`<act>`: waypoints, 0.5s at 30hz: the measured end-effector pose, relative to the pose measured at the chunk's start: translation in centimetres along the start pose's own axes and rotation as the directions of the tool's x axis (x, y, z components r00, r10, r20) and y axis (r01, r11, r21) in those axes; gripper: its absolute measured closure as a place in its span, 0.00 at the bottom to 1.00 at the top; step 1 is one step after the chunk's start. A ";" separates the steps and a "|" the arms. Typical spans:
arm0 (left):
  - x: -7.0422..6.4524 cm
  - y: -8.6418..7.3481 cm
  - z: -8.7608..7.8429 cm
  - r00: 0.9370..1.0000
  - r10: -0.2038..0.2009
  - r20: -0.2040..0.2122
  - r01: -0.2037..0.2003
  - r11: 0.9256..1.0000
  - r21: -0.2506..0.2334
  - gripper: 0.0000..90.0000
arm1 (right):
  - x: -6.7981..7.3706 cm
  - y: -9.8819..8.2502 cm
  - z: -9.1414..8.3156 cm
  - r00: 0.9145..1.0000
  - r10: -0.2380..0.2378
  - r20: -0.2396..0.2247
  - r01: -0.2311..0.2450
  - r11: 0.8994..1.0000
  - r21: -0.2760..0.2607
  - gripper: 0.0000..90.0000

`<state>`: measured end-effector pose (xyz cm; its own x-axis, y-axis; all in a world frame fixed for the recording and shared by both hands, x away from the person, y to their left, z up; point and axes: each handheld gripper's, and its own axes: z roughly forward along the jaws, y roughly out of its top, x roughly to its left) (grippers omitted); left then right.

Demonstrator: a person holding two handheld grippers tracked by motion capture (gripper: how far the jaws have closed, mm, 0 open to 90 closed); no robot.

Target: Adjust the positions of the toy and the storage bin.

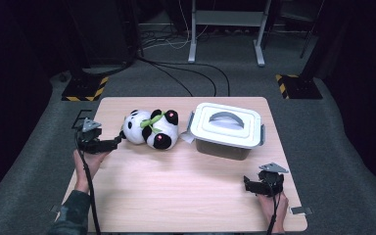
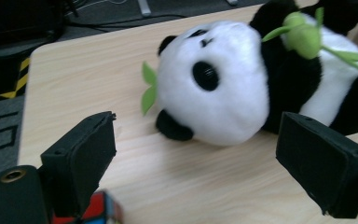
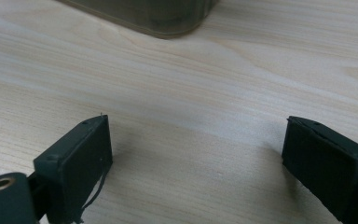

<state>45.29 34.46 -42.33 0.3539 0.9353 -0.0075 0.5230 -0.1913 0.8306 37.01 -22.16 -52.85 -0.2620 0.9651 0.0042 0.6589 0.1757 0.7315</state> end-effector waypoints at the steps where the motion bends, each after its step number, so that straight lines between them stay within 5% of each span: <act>1: -0.4 0.4 0.2 1.000 0.012 0.010 -0.012 1.000 -0.002 0.12 | 0.0 0.0 0.0 1.000 -0.003 0.000 0.003 1.000 -0.002 0.08; 15: -5.8 5.5 5.5 0.986 0.108 0.126 -0.113 0.993 0.028 0.14 | 0.0 0.0 0.0 1.000 0.000 -0.003 0.000 1.000 0.001 0.08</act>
<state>50.40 26.30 -40.79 0.5036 0.8639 0.0124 0.5013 -0.3039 0.8102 37.01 -22.18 -52.84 -0.2637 0.9646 0.0065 0.6596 0.1754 0.7309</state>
